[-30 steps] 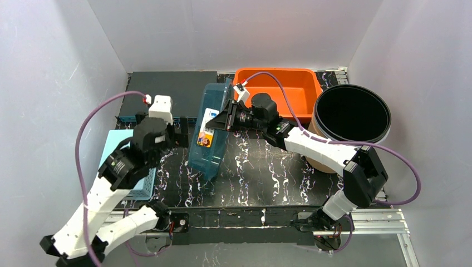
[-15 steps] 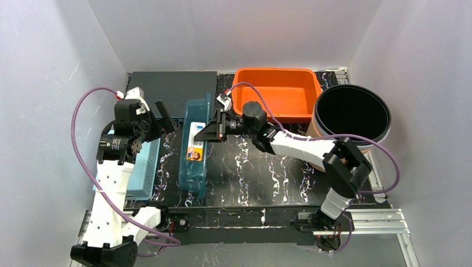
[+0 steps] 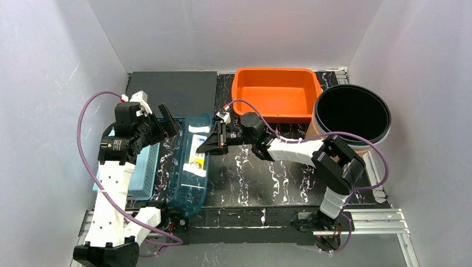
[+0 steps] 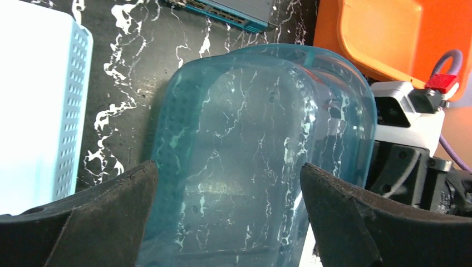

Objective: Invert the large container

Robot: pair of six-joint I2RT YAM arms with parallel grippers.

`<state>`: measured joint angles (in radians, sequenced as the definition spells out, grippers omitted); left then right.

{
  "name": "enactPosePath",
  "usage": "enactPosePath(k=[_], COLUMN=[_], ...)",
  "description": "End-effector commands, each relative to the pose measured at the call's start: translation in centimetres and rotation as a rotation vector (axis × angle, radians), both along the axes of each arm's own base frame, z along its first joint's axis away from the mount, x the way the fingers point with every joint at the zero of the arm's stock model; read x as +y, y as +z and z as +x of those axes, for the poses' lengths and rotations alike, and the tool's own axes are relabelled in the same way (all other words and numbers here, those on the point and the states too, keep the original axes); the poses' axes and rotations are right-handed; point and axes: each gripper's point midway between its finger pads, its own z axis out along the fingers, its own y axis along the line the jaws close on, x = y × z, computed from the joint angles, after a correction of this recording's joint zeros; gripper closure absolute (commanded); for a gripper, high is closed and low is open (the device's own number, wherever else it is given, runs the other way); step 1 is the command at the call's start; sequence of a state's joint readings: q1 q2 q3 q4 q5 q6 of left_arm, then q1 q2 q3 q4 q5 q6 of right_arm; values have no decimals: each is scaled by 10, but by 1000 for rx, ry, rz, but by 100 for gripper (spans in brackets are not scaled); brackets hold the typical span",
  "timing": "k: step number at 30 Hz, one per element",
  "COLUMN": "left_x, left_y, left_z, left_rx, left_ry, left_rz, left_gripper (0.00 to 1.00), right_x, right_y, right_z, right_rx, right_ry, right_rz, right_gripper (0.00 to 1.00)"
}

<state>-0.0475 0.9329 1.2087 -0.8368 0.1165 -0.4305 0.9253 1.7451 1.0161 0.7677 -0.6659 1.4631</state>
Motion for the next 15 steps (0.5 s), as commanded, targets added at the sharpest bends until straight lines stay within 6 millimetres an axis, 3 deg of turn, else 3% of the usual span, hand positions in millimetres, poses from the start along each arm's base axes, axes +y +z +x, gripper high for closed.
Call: enactPosePath(k=[1, 10, 15], left_x=[-14, -25, -29], left_y=[-5, -25, -31], left_z=[-4, -7, -6], left_rx=[2, 62, 82], left_ry=[-73, -107, -119], left_rz=[-53, -103, -123], left_gripper=[2, 2, 2], right_x=[-8, -24, -34], right_y=[-36, -76, -89], right_z=[-9, 0, 5], right_rx=[-60, -161, -185], right_ry=[27, -8, -34], right_rz=[-118, -372, -470], right_gripper=[85, 61, 57])
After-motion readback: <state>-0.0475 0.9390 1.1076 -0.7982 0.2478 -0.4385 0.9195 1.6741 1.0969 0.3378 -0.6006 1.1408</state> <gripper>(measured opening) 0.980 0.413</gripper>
